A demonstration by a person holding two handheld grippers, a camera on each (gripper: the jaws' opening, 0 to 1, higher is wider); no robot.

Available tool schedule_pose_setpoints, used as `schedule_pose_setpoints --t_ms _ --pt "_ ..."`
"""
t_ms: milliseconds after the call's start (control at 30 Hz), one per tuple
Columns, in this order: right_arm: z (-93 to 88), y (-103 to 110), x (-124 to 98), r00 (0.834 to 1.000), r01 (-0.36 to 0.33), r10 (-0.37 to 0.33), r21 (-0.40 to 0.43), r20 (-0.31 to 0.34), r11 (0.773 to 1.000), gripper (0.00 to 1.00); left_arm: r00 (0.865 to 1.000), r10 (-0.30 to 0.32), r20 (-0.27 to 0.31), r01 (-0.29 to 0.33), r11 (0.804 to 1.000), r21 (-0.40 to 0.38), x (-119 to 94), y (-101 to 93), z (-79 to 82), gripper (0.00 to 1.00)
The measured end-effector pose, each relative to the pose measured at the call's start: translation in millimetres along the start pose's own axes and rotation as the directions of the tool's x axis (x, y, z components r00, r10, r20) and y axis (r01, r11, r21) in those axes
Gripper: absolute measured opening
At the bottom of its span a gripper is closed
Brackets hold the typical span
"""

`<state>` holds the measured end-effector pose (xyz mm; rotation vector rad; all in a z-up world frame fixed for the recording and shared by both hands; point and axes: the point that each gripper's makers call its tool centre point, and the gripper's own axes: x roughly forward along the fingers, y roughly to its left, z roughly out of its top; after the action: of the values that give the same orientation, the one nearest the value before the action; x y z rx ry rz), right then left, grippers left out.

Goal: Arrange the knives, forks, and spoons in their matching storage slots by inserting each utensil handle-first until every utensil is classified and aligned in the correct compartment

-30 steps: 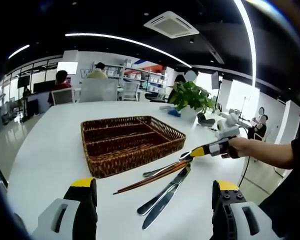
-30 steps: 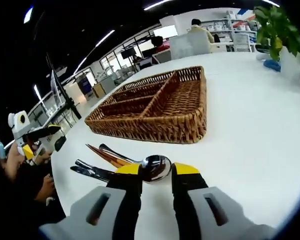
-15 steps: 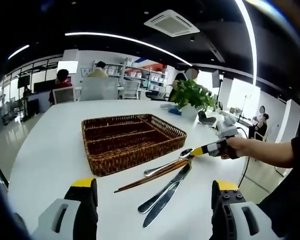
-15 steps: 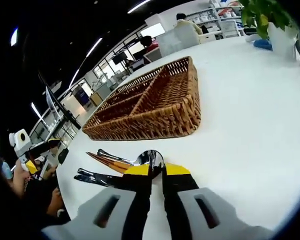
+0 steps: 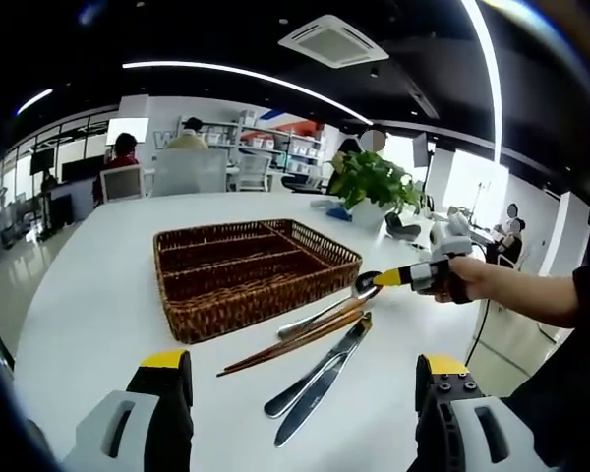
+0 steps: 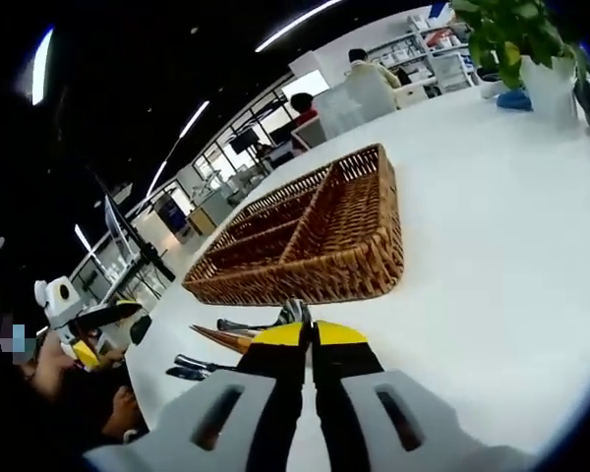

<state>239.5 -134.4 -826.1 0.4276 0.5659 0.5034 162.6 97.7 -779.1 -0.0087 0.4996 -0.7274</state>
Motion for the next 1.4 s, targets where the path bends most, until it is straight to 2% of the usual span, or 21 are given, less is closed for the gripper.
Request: schedule_pose_setpoints --t_ms 333,733,1067,1400 --pt "4.8 7 -1 1.0 -0.021 0.021 -0.034 0.002 0.999 0.0 1.0 -0.004 -0.01 0.004 1.0 0.005 1 -1.4 -2.6 0.98" --pt "18.9 19 -2 0.999 -0.026 0.028 -0.105 0.023 0.994 0.0 1.0 -0.009 0.001 0.009 1.0 0.007 0 -0.7 0.5 0.98" --pt "28.6 23 -8 0.998 -0.033 0.037 -0.1 0.043 0.994 0.0 1.0 -0.01 0.01 0.01 1.0 0.012 -2 -0.6 3.7 1.0" --pt "55.8 40 -8 0.992 -0.056 0.067 -0.097 0.105 0.994 0.0 1.0 -0.007 0.004 0.007 1.0 0.02 -5 0.6 2.8 1.0"
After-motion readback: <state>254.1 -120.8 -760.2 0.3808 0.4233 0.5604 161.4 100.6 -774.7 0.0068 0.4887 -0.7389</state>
